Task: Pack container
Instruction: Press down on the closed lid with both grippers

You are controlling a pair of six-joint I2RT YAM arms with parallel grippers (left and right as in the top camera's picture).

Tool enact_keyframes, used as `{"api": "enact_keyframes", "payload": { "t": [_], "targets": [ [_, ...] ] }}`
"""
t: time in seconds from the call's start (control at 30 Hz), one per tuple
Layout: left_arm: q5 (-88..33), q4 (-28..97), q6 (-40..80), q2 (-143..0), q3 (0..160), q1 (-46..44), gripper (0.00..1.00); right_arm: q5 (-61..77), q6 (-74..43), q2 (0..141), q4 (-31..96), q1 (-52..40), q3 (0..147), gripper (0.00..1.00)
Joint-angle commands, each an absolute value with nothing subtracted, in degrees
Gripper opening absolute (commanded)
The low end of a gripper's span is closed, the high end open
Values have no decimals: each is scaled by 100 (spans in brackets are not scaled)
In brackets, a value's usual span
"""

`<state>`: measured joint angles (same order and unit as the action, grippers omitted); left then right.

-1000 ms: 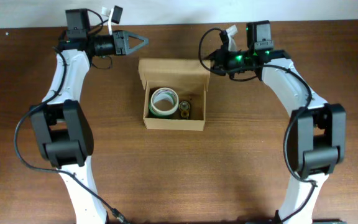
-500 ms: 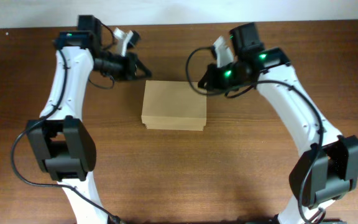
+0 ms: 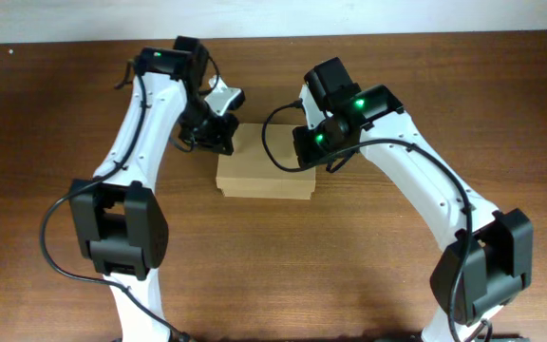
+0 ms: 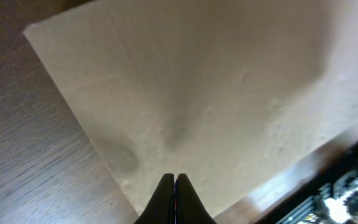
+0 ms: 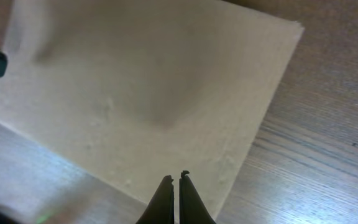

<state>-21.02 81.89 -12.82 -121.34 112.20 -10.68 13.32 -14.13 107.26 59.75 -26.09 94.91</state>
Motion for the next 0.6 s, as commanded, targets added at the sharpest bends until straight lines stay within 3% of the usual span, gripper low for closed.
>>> {"api": "enact_keyframes", "payload": {
  "t": [0.0, 0.37, 0.57],
  "targets": [
    [-1645, 8123, -1184, -12009, 10984, -1179, 2, 1288, -1350, 10971, 5955, -2650, 9223, 4],
    [-1667, 7601, -1076, -11990, 10241, -1190, 2, 1282, -1103, 11019, 5516, -2694, 8757, 4],
    [-1295, 7483, -735, -11509, 10954, -1188, 2, 379, -958, 10984, 6320, -2316, 9627, 4]
  ]
}}
